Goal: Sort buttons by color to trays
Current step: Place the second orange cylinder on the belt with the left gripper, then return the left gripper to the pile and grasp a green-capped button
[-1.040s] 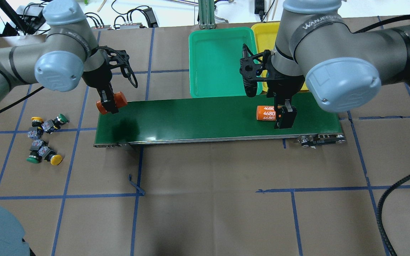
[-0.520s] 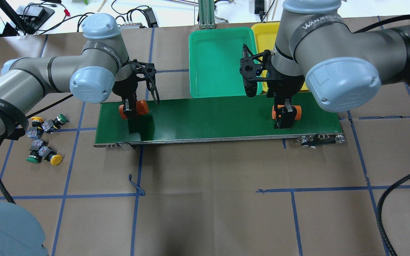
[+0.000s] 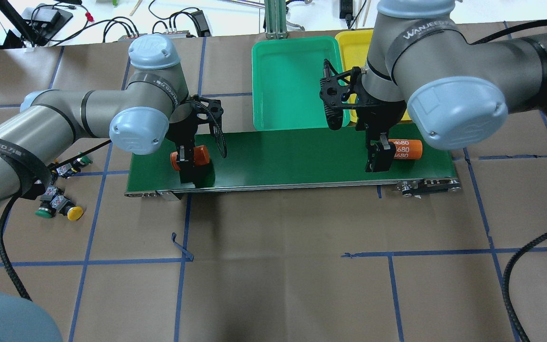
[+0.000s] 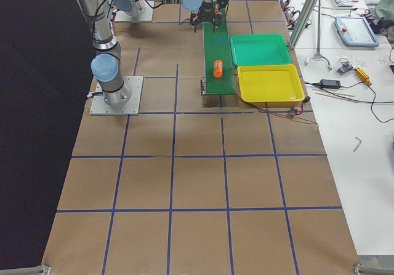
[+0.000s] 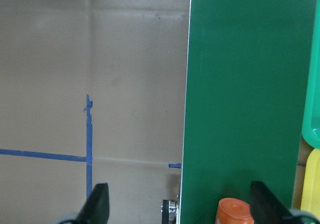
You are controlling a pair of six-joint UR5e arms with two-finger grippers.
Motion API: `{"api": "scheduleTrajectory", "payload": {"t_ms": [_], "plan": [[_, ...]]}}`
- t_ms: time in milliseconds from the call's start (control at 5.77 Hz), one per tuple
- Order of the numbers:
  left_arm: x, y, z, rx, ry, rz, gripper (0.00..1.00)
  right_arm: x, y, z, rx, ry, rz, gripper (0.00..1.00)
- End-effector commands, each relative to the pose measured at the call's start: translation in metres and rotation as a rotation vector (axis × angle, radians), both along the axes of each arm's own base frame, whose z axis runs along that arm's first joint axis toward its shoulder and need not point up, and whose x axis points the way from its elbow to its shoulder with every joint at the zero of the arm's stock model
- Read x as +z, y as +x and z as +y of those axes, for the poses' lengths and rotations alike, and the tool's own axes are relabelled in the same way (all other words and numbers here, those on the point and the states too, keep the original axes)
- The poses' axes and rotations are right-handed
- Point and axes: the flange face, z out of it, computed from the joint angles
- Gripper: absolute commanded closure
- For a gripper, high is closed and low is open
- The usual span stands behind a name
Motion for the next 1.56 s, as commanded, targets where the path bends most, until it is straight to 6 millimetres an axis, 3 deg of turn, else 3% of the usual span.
{"api": "scheduleTrajectory", "payload": {"t_ms": [0, 173, 347, 520, 693, 866, 1040, 1386], "plan": [[0.016, 0.015, -0.001, 0.032, -0.034, -0.002, 0.01, -0.001, 0.000, 0.000, 0.000, 0.001, 0.000, 0.00], [0.041, 0.063, -0.004, 0.110, -0.068, -0.028, 0.01, 0.000, 0.000, 0.000, 0.000, -0.002, 0.000, 0.00], [0.057, 0.121, 0.007, 0.212, -0.071, -0.020, 0.01, 0.001, 0.000, 0.000, 0.000, -0.009, 0.000, 0.00], [0.047, 0.163, 0.022, 0.173, -0.045, -0.008, 0.01, 0.001, 0.000, 0.000, 0.000, -0.009, 0.000, 0.00], [0.049, 0.217, 0.022, 0.244, -0.056, 0.003, 0.01, 0.001, 0.000, -0.001, 0.000, -0.012, -0.002, 0.00], [0.041, 0.274, 0.020, 0.362, -0.080, 0.059, 0.01, 0.001, 0.000, -0.001, 0.000, -0.014, -0.002, 0.00], [0.022, 0.310, 0.015, 0.447, -0.119, 0.050, 0.01, 0.001, 0.000, -0.001, 0.000, -0.014, -0.002, 0.00], [-0.029, 0.356, 0.002, 0.512, -0.140, 0.039, 0.01, 0.001, 0.000, -0.001, 0.000, -0.015, -0.001, 0.00]]}}
